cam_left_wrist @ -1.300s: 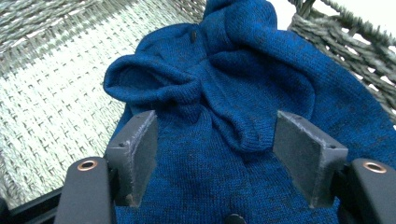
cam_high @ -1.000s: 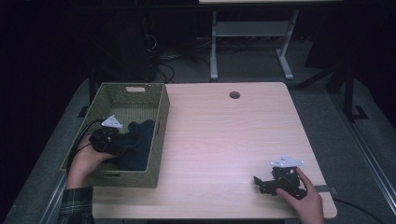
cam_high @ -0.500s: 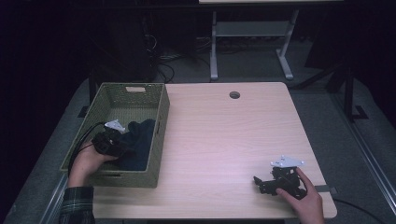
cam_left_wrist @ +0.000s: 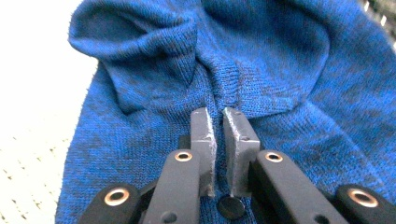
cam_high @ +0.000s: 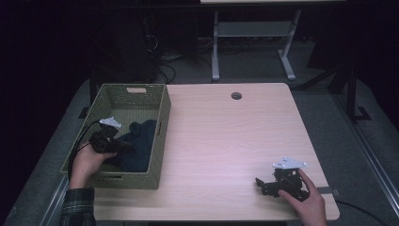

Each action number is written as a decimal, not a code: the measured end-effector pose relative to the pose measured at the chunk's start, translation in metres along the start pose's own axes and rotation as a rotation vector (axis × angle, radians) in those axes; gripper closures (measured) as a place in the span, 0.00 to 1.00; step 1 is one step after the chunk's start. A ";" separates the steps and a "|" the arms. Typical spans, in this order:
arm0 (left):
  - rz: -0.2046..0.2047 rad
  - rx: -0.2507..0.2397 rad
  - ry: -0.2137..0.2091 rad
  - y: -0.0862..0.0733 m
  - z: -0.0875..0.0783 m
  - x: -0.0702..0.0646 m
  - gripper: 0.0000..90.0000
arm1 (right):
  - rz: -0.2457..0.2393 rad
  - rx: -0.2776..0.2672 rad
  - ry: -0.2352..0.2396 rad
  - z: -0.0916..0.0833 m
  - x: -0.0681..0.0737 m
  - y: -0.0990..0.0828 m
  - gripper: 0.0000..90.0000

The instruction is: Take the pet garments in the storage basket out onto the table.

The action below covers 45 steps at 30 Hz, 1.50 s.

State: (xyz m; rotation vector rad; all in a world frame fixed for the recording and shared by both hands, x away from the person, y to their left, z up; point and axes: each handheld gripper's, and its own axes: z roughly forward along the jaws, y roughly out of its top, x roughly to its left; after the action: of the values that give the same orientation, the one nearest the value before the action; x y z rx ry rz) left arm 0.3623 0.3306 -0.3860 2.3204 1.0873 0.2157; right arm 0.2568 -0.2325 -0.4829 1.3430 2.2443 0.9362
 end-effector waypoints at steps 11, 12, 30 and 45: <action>-0.082 -0.212 0.047 0.006 -0.034 -0.004 0.94 | 0.002 0.000 0.000 0.000 0.000 0.000 0.00; -0.089 -0.256 0.050 0.008 -0.040 -0.006 0.94 | 0.001 0.000 0.000 0.000 0.000 0.000 0.00; -0.085 -0.532 0.031 0.026 -0.087 -0.017 0.95 | -0.001 -0.001 -0.003 0.001 -0.001 0.001 0.00; -0.005 -0.637 -0.009 0.069 -0.120 -0.038 0.95 | -0.001 -0.001 -0.002 0.001 -0.001 0.001 0.00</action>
State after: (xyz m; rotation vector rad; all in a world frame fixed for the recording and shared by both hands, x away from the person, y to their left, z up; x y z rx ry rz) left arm 0.3383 0.3180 -0.2451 1.7444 0.8582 0.4729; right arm 0.2579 -0.2326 -0.4829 1.3420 2.2423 0.9347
